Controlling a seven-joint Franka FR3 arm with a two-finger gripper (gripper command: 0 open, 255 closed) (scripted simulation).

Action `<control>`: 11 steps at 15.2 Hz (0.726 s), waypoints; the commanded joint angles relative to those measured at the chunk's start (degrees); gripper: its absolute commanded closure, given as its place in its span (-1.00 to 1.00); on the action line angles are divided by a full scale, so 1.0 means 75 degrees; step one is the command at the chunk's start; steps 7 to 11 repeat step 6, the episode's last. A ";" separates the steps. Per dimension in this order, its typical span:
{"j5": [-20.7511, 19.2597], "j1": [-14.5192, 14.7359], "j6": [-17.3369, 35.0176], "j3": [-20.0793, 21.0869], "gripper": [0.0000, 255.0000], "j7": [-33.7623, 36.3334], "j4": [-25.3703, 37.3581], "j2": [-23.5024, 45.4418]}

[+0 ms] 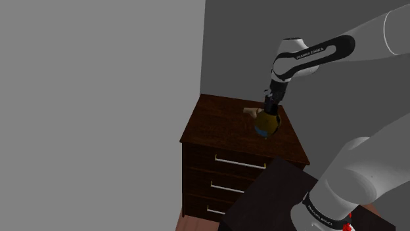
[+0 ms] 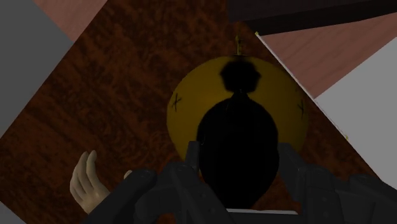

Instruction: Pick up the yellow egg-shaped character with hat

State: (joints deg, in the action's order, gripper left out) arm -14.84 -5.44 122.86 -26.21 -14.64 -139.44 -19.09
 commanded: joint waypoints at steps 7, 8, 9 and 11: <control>0.0001 -0.0004 -0.0602 0.0106 1.00 -0.0003 0.0355 -0.0266; 0.0001 -0.0004 -0.0602 0.0106 1.00 -0.0003 0.0355 -0.0266; 0.0001 -0.0004 -0.0602 0.0106 1.00 -0.0003 0.0355 -0.0266; 0.0001 -0.0004 -0.0602 0.0106 1.00 -0.0003 0.0355 -0.0266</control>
